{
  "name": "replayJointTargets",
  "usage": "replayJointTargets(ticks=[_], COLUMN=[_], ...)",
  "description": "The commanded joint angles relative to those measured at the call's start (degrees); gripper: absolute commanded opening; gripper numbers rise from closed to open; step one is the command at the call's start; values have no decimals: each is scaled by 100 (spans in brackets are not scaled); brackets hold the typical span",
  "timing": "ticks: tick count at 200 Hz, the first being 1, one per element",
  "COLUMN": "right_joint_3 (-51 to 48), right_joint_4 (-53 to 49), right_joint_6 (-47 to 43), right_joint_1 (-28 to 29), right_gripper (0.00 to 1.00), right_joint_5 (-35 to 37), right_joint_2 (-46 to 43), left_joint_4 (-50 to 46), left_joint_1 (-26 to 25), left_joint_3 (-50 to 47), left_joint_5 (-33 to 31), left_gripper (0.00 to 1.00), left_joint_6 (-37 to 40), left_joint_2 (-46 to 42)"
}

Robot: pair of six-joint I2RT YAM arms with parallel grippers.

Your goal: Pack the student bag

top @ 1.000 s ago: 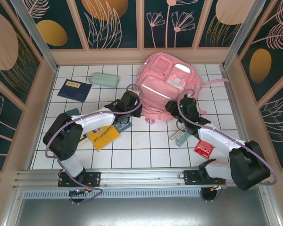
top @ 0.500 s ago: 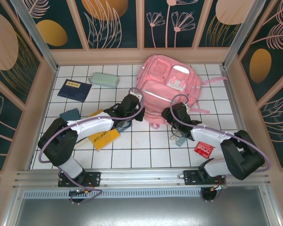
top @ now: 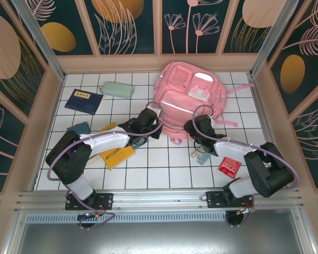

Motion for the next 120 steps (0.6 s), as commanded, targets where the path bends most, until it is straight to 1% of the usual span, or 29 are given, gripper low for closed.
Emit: replayJointTargets(ticks=[1,11,23,34,82,86,120], right_joint_3=[65,55,55,56,124,127,127], right_joint_4=[53,62,71,75,44,36,46], right_joint_6=[-85,-87,-92,-104,-153,-154,-156], right_joint_1=[-42,-42,-42,-42,-42,-41,-42], right_gripper=[58,58,58,58,59,59,59], right_joint_5=[54,41,17,0,-45,-45,-53], right_joint_2=[11,5,11,6,8,5,11], left_joint_4=[180,296,412,498,716,716,668], left_joint_1=[104,151,201,255,408,413,409], left_joint_3=[-46,-61,-57,-42,0,170,441], left_joint_5=[437,625,807,933,1190,1186,1410], left_gripper=[29,32,39,40,40,40,39], left_joint_6=[393,438,487,523,668,681,786], left_joint_2=[384,480,588,669,817,842,1089])
